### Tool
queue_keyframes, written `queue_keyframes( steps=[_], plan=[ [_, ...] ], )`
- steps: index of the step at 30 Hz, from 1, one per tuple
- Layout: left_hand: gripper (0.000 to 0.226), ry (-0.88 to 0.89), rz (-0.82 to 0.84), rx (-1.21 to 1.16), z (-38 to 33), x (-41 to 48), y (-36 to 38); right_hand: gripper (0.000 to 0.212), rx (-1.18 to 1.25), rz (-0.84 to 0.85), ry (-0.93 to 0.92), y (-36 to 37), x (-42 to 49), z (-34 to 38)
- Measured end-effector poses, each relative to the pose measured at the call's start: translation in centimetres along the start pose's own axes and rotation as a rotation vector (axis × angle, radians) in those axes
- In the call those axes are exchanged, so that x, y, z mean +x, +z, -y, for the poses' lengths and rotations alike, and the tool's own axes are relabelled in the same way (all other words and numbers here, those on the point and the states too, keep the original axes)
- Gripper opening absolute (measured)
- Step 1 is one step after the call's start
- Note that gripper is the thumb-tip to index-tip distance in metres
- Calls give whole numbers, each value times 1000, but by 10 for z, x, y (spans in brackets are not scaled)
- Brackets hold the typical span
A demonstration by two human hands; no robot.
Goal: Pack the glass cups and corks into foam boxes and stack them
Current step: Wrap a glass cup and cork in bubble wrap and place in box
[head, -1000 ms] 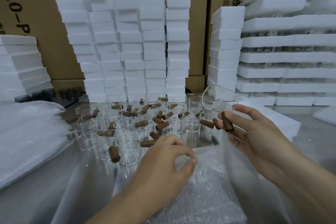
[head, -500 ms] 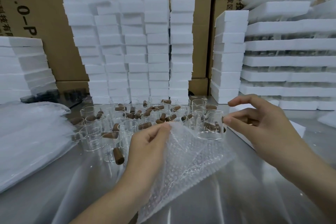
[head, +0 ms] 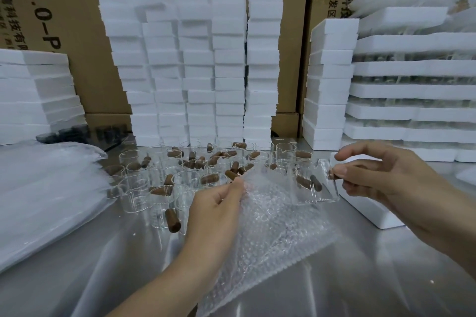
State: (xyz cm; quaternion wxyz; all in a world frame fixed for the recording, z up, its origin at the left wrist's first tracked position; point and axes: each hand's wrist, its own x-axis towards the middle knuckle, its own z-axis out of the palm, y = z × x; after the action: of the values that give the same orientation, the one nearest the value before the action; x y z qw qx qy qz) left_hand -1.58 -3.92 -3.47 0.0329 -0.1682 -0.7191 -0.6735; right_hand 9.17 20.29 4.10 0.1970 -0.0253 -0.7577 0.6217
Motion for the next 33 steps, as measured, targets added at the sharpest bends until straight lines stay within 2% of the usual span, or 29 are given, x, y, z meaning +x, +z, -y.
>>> queue_keyframes(
  steps=[2,3,6,9,11,16,20,24,27,33],
  plan=[
    [58,61,21,50,2,-1,1,32,3,48,38,-1,1,-2],
    [63,94,31,75,3,-2,1,30,4,81,56,0,1,-2],
    [58,198,42,209,-1,-7,4,25,-28,95,65,1,2,-5],
    [52,321,20,355,-3,-11,5,11,-102,-68,15,0,6,-11],
    [49,364,13,402,-3,-13,5,5,-128,-117,-9,0,7,-13],
    [54,333,55,333,0,-11,6,9,-193,-35,2,5,5,-13],
    [55,300,77,277,3,-9,6,21,-188,41,76,11,4,-18],
    [45,319,89,281,2,-10,7,30,-158,107,176,15,2,-21],
    [32,321,136,327,1,-15,7,23,-128,161,233,19,0,-21],
    [57,348,337,342,-3,-23,10,16,-36,207,327,32,-4,-28]
  ],
)
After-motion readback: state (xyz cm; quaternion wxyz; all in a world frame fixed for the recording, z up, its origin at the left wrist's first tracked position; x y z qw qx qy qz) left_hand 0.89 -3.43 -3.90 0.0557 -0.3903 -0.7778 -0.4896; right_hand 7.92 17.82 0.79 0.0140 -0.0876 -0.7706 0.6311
